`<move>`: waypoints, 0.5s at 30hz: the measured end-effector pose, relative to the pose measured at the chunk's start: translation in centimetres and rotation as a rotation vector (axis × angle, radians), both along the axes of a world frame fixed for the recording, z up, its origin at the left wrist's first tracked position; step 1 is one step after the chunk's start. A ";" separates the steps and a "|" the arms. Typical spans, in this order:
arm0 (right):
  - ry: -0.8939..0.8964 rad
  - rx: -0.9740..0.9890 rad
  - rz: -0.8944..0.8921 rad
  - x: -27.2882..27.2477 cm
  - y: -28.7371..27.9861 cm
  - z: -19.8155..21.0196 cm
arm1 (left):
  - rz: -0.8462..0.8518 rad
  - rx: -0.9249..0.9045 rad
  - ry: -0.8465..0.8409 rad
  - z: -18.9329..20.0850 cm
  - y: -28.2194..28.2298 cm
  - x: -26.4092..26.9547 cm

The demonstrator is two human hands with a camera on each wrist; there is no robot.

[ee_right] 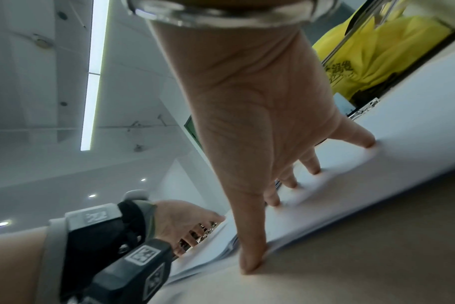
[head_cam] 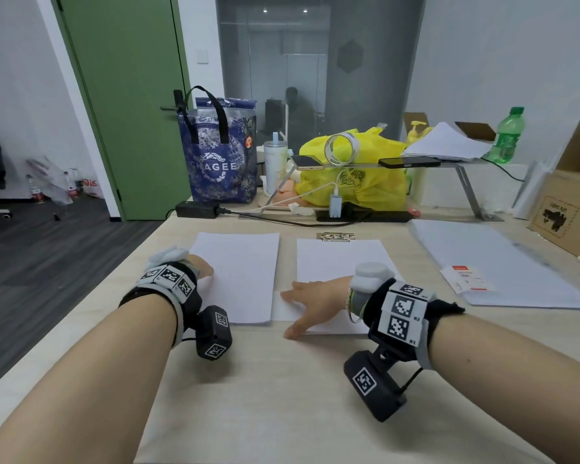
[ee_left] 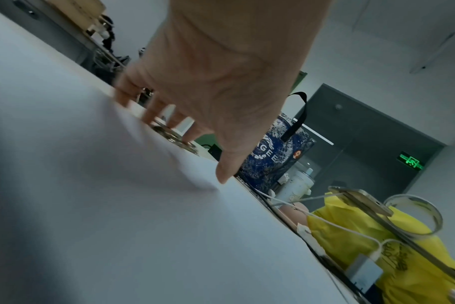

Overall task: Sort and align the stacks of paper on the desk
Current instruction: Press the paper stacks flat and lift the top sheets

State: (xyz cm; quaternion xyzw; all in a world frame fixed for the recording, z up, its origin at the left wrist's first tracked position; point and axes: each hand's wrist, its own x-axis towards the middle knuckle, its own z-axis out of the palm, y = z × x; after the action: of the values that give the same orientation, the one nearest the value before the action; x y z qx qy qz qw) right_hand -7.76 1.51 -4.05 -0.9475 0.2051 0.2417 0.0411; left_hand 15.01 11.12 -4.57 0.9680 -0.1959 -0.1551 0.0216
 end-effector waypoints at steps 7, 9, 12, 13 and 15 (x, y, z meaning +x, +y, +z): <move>0.022 -0.019 -0.035 -0.8 -2.2 0.3 | 0.037 -0.069 0.023 -0.1 -0.4 1.7; 0.031 -0.032 -0.035 -1.0 -2.3 0.3 | 0.053 -0.066 0.043 -0.6 -0.3 2.5; 0.044 -0.034 -0.036 -1.0 -2.6 0.2 | 0.092 -0.111 0.064 -1.0 0.3 3.3; 0.045 -0.036 -0.035 -1.0 -2.7 0.1 | 0.109 -0.113 0.072 -1.2 0.3 3.8; 0.047 -0.043 -0.036 -0.9 -2.6 -0.1 | 0.118 -0.105 0.087 -0.4 0.7 3.1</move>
State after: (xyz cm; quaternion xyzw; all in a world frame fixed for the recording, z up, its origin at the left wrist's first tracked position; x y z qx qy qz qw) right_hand -8.70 -1.09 -4.14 -0.9385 0.2281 0.2585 0.0205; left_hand 18.14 11.81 -5.00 0.9677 -0.1455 -0.1851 0.0901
